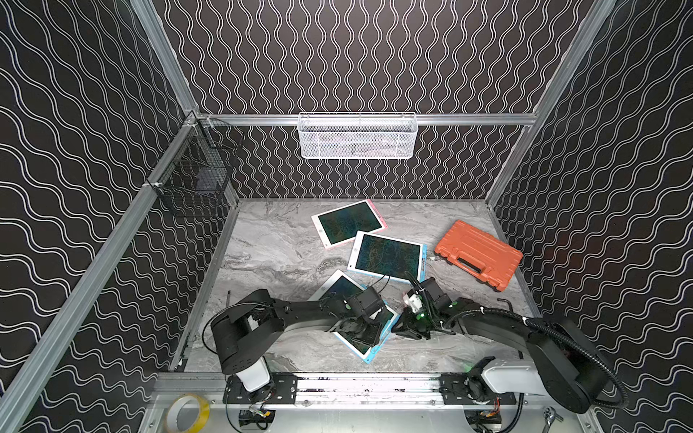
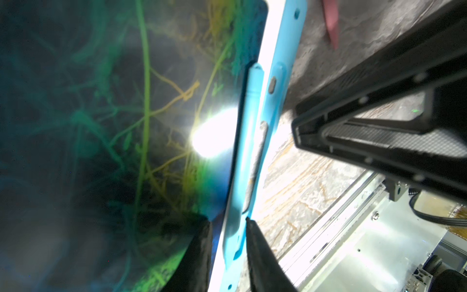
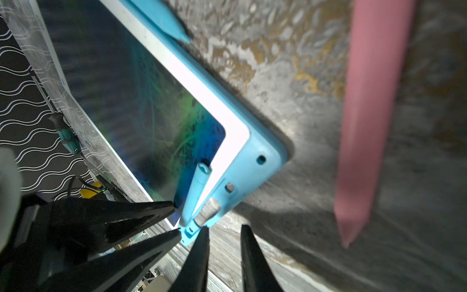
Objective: Place the stylus back onto the writing tablet
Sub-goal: Adjust the stylus on the writing tablet.
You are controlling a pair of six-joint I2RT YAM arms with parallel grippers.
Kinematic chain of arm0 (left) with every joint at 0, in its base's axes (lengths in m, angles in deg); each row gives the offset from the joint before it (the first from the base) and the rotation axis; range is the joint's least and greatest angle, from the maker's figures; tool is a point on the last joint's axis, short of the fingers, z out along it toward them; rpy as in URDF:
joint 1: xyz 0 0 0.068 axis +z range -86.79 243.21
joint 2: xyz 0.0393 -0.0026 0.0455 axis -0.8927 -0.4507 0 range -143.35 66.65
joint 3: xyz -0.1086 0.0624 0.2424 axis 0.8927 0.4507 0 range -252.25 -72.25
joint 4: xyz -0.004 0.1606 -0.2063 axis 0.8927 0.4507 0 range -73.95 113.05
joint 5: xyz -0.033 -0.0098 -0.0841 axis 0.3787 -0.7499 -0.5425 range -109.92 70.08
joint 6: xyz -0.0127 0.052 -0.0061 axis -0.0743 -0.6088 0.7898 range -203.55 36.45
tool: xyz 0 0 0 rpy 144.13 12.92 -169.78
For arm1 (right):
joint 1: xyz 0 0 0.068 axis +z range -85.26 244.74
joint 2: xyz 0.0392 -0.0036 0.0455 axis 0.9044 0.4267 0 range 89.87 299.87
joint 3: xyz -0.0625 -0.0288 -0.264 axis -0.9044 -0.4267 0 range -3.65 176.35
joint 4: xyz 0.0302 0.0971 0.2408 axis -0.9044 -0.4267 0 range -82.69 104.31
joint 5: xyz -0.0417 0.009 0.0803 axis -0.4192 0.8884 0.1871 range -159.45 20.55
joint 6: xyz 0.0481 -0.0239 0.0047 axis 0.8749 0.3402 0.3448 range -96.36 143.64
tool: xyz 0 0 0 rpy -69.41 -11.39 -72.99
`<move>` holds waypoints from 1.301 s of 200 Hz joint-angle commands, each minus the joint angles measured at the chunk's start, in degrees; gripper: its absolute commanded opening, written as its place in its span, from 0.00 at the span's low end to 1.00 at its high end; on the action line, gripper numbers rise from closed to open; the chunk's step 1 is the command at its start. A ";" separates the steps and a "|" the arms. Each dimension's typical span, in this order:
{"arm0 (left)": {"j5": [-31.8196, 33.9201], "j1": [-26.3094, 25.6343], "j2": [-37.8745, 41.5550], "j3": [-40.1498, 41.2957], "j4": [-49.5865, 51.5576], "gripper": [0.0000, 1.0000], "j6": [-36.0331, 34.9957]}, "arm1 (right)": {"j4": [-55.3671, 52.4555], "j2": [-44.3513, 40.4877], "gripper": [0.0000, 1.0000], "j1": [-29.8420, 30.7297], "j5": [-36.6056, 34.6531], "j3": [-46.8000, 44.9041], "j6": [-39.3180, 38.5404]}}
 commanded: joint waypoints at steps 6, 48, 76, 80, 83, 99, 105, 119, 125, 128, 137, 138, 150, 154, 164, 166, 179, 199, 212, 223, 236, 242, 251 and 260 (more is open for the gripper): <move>0.44 0.11 -1.32 -1.54 -1.01 0.29 -1.83 | 0.34 -0.53 0.25 -0.01 -0.90 0.20 1.45; 1.00 0.74 -3.16 -4.08 -0.19 0.27 -3.80 | 0.09 -1.03 0.24 0.01 -1.08 -0.16 1.51; 0.57 0.74 -3.32 -4.04 -0.12 0.18 -4.14 | -0.63 -1.49 0.24 -0.22 -1.53 -0.20 1.31; 0.50 0.74 -3.31 -3.87 -0.24 0.18 -4.11 | -0.67 -1.56 0.24 -0.26 -1.60 -0.24 1.27; 0.42 0.74 -3.31 -3.78 -0.23 0.18 -4.11 | -0.69 -1.61 0.24 -0.33 -1.61 -0.24 1.17; 0.04 0.74 -3.31 -3.66 -0.14 0.18 -4.45 | -1.03 -1.50 0.24 -0.86 -1.71 -0.08 0.69; -0.09 0.74 -3.31 -3.68 -0.25 0.18 -4.53 | -1.29 -1.46 0.24 -1.06 -1.75 0.09 0.29; -0.44 0.75 -3.27 -3.68 -0.53 0.18 -4.80 | -1.67 -1.23 0.24 -1.58 -1.61 0.37 -0.26; -0.64 0.74 -3.35 -3.66 -0.62 0.17 -4.96 | -1.61 -1.22 0.24 -1.66 -1.61 0.37 -0.27; -0.72 0.74 -3.39 -3.75 -0.64 0.17 -5.03 | -1.55 -1.17 0.24 -1.75 -1.59 0.31 -0.26; -0.98 0.74 -3.70 -3.94 -0.73 0.17 -5.41 | -1.37 -1.09 0.24 -1.76 -1.48 0.14 -0.11; -1.00 0.74 -3.72 -3.94 -0.73 0.17 -5.43 | -1.35 -1.15 0.24 -1.72 -1.46 0.12 -0.11; -1.18 0.74 -4.08 -4.19 -0.86 0.17 -5.85 | -1.02 -1.19 0.24 -1.74 -1.36 -0.30 0.21; -1.27 0.74 -4.18 -4.29 -0.95 0.17 -5.97 | -0.93 -1.26 0.24 -1.74 -1.36 -0.48 0.33; -1.51 0.74 -4.56 -4.56 -0.95 0.17 -6.30 | -0.80 -1.54 0.24 -1.73 -1.44 -0.83 0.52; -1.47 0.74 -4.63 -4.61 -0.92 0.17 -6.30 | -0.84 -1.56 0.24 -1.75 -1.50 -0.85 0.52; -1.33 0.74 -4.91 -4.72 -0.84 0.17 -6.56 | -1.13 -1.75 0.24 -1.84 -1.79 -1.00 0.60; -0.98 0.74 -5.15 -4.91 -0.57 0.17 -7.11 | -0.90 -1.66 0.24 -1.91 -1.75 -1.25 0.62; -0.52 0.74 -5.33 -5.17 0.03 0.17 -7.70 | -0.56 -1.56 0.24 -1.94 -1.70 -1.44 0.89; 0.14 0.74 -5.40 -5.40 0.78 0.17 -8.37 | -0.29 -1.66 0.24 -1.94 -1.76 -1.64 1.09; 0.80 0.74 -5.49 -5.65 1.62 0.16 -9.53 | -0.40 -1.66 0.24 -1.98 -1.87 -1.65 1.18; 1.11 0.74 -5.49 -5.71 1.89 0.16 -10.06 | -0.52 -1.65 0.24 -1.97 -2.08 -1.65 1.27; 1.48 0.74 -5.55 -5.88 2.38 0.16 -10.82 | -0.53 -1.79 0.24 -2.02 -2.22 -1.83 1.31; 2.03 0.71 -5.69 -6.21 3.04 0.16 -11.66 | -0.46 -1.91 0.24 -1.96 -2.36 -1.98 1.45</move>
